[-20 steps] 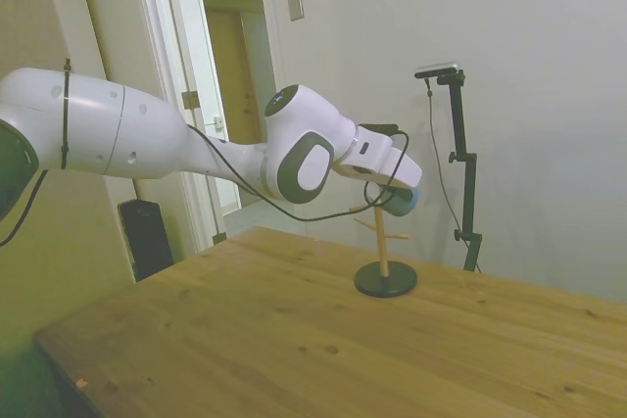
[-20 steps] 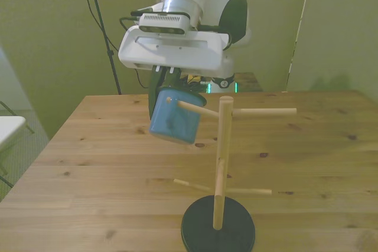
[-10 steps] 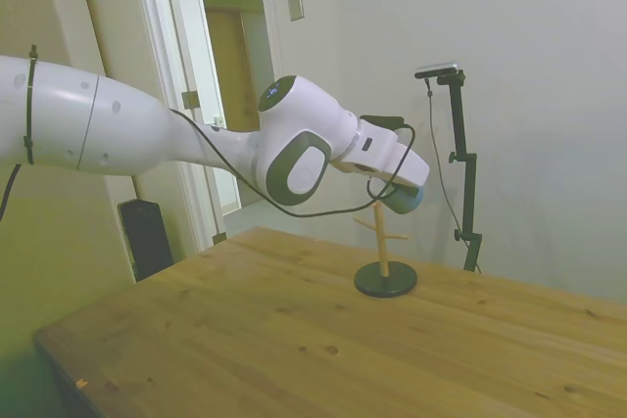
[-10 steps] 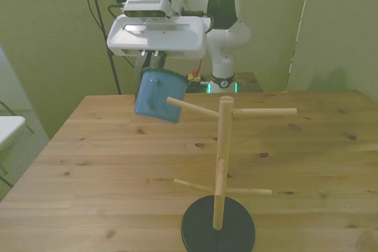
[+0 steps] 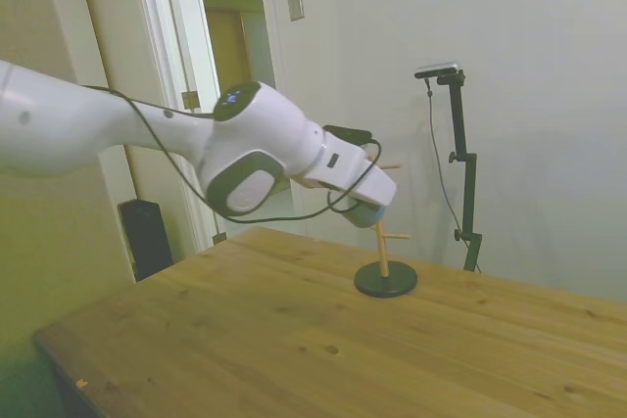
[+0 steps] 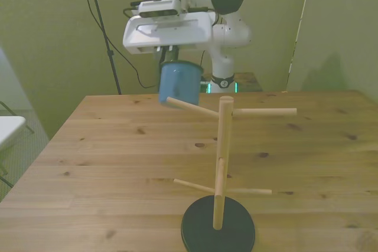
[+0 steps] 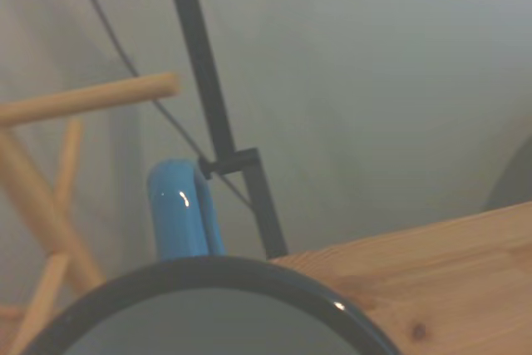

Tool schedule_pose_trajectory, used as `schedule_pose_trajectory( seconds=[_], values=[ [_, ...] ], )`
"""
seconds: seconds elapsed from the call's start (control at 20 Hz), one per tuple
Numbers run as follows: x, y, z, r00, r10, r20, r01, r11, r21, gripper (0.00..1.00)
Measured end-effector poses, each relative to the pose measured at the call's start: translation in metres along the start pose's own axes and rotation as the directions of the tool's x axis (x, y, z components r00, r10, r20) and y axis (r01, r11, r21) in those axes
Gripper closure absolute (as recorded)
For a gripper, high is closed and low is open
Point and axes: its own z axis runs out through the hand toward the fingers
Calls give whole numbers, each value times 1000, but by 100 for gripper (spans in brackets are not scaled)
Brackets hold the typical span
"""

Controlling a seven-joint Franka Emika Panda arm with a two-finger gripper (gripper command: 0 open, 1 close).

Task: Unload the mug

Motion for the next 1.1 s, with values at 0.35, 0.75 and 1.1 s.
schedule_pose_trajectory(
  seconds=[0.35,0.75,1.1],
  values=[
    [-90,42,-46,982,-87,165,91,996,-19,100],
    [-135,84,13,934,-93,346,156,975,-157,100],
    [-148,98,59,891,-75,448,196,953,-231,100]
  ],
)
